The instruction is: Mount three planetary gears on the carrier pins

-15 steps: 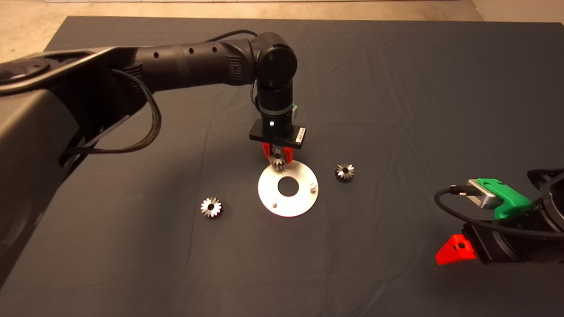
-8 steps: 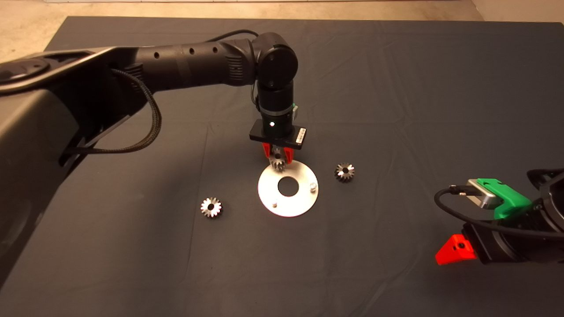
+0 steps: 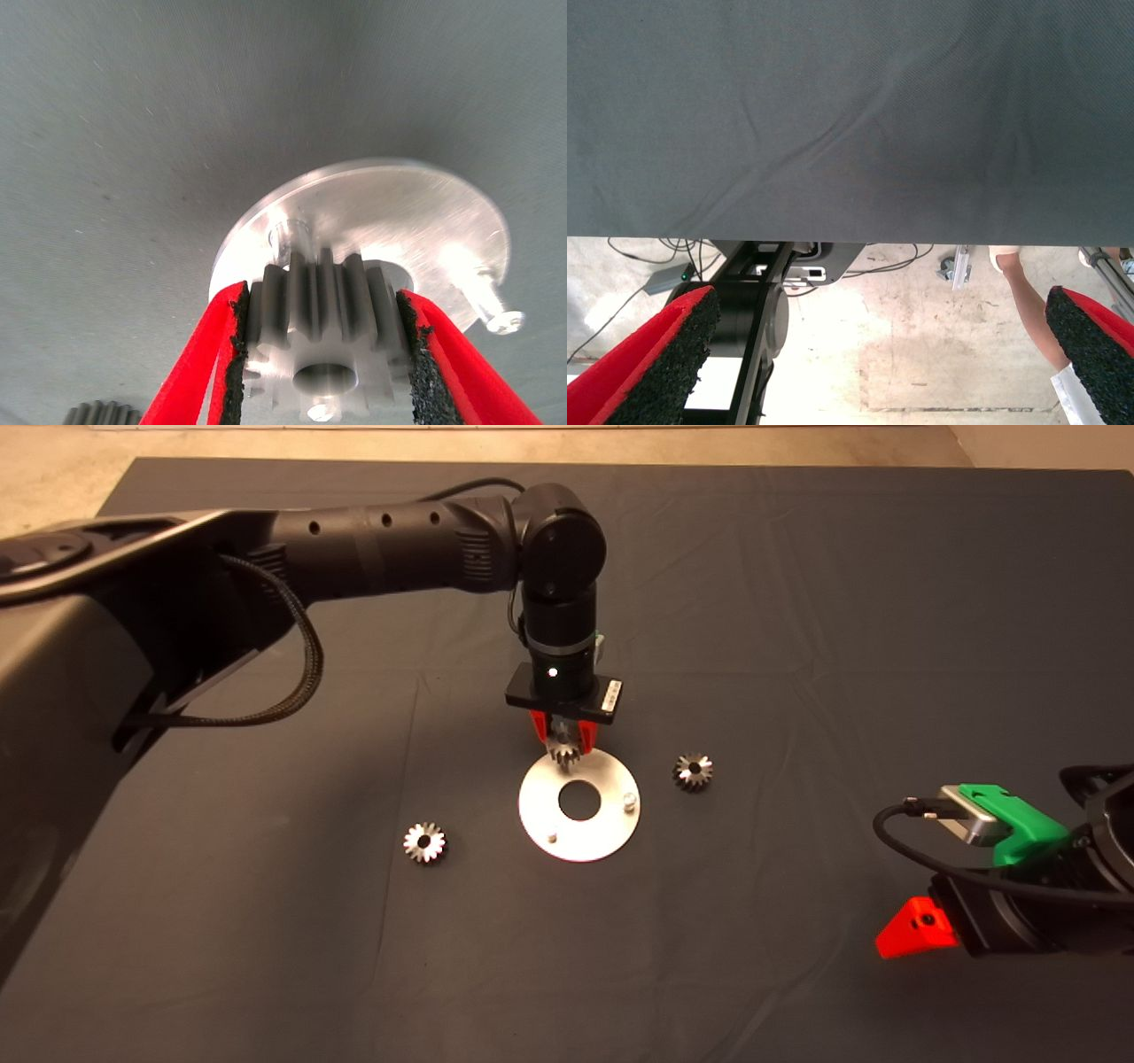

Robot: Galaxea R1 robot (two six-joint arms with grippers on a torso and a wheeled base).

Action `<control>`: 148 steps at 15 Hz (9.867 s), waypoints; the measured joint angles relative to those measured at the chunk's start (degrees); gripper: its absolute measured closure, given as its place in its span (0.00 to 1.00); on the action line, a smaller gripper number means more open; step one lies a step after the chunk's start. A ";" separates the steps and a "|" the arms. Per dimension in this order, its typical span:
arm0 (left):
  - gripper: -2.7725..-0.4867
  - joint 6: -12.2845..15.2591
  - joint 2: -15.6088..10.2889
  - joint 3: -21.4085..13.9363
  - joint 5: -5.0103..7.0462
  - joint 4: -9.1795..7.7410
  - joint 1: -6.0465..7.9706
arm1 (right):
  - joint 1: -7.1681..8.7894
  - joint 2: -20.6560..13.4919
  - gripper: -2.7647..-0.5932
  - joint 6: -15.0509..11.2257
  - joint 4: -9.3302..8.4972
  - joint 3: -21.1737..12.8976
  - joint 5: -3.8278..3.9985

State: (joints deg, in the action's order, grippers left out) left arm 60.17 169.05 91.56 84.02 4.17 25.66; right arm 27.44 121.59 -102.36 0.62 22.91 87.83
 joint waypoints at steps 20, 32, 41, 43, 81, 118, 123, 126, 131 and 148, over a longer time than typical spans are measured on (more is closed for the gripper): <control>0.76 0.00 0.02 -0.06 0.02 -0.10 0.24 | 0.00 0.00 0.01 0.00 0.00 0.00 -0.01; 0.76 -0.28 0.00 -0.09 1.09 -0.07 0.22 | 0.00 0.00 0.01 0.00 0.00 0.00 0.02; 0.76 -0.28 0.00 -0.09 1.37 -0.04 -0.56 | 0.00 0.00 0.01 0.00 0.00 -0.01 -0.01; 0.76 -0.28 0.00 -0.06 2.14 -0.04 -0.55 | 0.00 0.00 0.01 0.00 0.00 -0.01 0.01; 0.19 23.28 -28.06 -31.66 3.05 2.27 -0.23 | 0.01 0.00 0.01 0.00 0.00 -0.04 -0.04; 0.19 24.91 -28.94 -34.38 0.68 10.60 -9.92 | 0.00 0.00 0.01 0.00 0.00 -0.04 -0.07; 0.24 24.91 -28.90 -34.38 0.62 10.87 -9.92 | 0.00 0.02 0.01 0.00 0.00 -0.04 -0.07; 0.29 24.91 -28.90 -34.38 0.60 10.92 -9.92 | 0.00 0.00 0.01 0.00 0.00 -0.04 -0.06; 0.36 24.91 -28.89 -34.38 0.60 10.98 -9.92 | 0.00 0.00 0.01 0.00 0.00 -0.04 -0.07; 0.49 23.66 -28.88 -34.38 0.43 13.90 -11.67 | 0.00 0.00 0.01 0.00 0.00 -0.04 -0.04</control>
State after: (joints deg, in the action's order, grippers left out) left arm 83.83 140.17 57.19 84.45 18.08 13.99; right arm 27.44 121.59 -102.36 0.62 22.87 87.78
